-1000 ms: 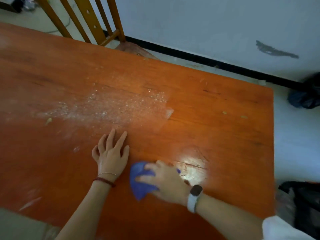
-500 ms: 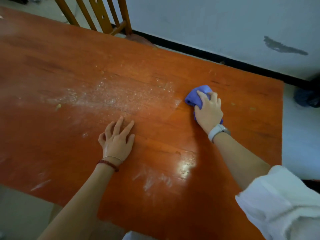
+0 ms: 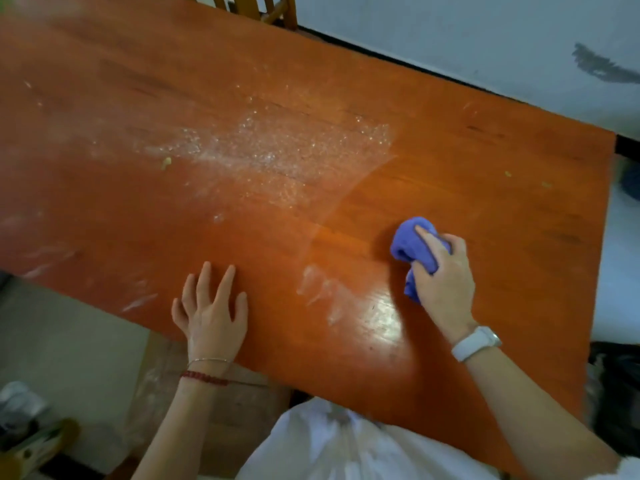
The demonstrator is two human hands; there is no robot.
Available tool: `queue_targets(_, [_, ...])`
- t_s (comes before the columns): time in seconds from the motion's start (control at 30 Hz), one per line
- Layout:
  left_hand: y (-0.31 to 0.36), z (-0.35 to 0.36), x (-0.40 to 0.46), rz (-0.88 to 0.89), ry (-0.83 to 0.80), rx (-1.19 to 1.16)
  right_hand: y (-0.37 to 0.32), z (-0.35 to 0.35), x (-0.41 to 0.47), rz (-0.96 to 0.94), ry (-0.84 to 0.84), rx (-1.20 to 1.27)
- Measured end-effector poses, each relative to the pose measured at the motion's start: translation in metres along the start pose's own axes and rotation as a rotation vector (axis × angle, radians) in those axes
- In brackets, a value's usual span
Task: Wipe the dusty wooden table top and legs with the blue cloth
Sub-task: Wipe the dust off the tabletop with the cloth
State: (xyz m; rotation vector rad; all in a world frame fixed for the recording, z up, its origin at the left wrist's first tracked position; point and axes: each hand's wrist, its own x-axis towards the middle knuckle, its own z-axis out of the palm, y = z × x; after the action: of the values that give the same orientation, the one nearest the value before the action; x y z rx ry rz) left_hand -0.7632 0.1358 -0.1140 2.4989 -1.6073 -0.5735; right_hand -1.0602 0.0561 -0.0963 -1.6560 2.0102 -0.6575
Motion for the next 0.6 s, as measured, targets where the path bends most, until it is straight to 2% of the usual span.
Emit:
queue_targets(0.07, [-0.014,-0.001,-0.007,-0.041,-0.006,0.0,0.002,0.005,-0.01,0.148,0.022,-0.106])
queue_targets(0.13, [-0.025,-0.003,-0.009,-0.022,0.002,0.009,-0.015,0.026,-0.028,0.116,-0.015,-0.2])
queue_targets(0.27, [-0.043,-0.011,-0.002,0.059,0.019,-0.01,-0.077,0.086,-0.096,-0.333,-0.261,-0.212])
queue_targets(0.33, [-0.057,-0.016,0.003,0.067,0.04,-0.023,-0.101,0.102,-0.13,-0.581,-0.542,-0.071])
queue_targets(0.37, [-0.065,-0.018,0.004,0.074,0.051,-0.002,-0.108,0.101,-0.139,-0.619,-0.688,0.034])
queue_targets(0.4, [-0.073,-0.02,0.005,0.078,0.053,0.026,-0.11,0.097,-0.14,-0.607,-0.749,0.128])
queue_targets(0.43, [-0.08,-0.022,0.005,0.072,0.043,0.049,-0.111,0.089,-0.135,-0.559,-0.701,0.195])
queue_targets(0.5, [-0.089,-0.023,0.004,0.062,0.003,0.068,-0.101,0.074,-0.111,-0.432,-0.483,0.246])
queue_targets(0.6, [-0.091,-0.022,0.002,0.071,-0.002,0.047,-0.082,0.056,-0.058,-0.192,-0.187,0.087])
